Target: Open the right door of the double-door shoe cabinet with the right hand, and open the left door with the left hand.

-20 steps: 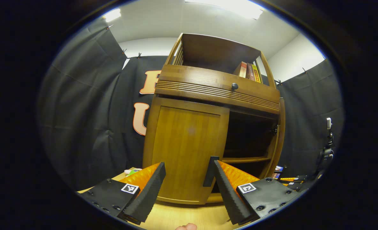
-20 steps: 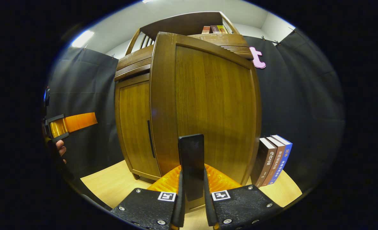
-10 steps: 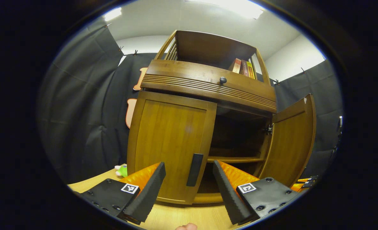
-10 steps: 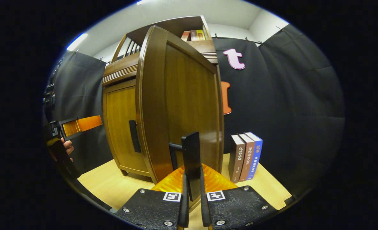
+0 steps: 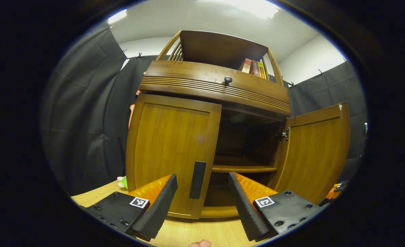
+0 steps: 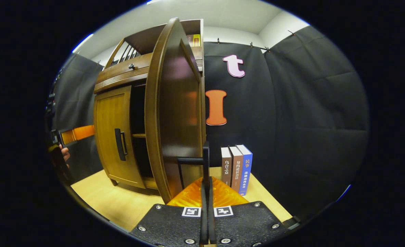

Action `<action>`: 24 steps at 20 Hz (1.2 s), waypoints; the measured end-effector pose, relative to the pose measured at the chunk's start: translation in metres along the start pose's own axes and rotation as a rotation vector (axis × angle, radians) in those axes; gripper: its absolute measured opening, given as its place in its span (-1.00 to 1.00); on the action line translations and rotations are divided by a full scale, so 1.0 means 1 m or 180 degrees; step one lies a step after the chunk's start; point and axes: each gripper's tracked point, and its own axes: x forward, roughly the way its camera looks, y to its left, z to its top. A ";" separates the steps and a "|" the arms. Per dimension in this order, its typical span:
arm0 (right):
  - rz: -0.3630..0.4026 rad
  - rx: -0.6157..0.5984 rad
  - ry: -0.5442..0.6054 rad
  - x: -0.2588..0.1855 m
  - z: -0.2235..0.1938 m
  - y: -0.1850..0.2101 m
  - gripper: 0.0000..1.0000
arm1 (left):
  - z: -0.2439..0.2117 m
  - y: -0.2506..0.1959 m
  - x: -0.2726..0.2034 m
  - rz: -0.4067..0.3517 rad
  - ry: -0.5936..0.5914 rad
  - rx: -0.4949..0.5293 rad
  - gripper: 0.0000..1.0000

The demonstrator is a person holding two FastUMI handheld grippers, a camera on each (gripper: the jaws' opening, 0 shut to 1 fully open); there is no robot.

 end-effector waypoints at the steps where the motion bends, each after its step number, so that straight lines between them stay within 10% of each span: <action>1: 0.0061 -0.0037 0.0014 0.001 0.000 -0.003 -0.81 | -0.003 0.000 0.001 0.0004 0.0008 0.0026 0.89; 9: 0.0554 -0.0095 0.0066 0.007 0.000 -0.039 -0.99 | -0.004 0.001 0.000 0.0009 -0.0031 0.0051 0.89; 12: 0.0598 0.0036 0.0071 0.003 0.000 -0.044 -0.75 | -0.004 -0.003 -0.001 0.0010 -0.0051 0.0086 0.92; 24: 0.0193 -0.0047 -0.0072 -0.081 0.029 -0.004 -0.98 | -0.019 -0.011 0.028 -0.0144 0.0067 0.0076 0.89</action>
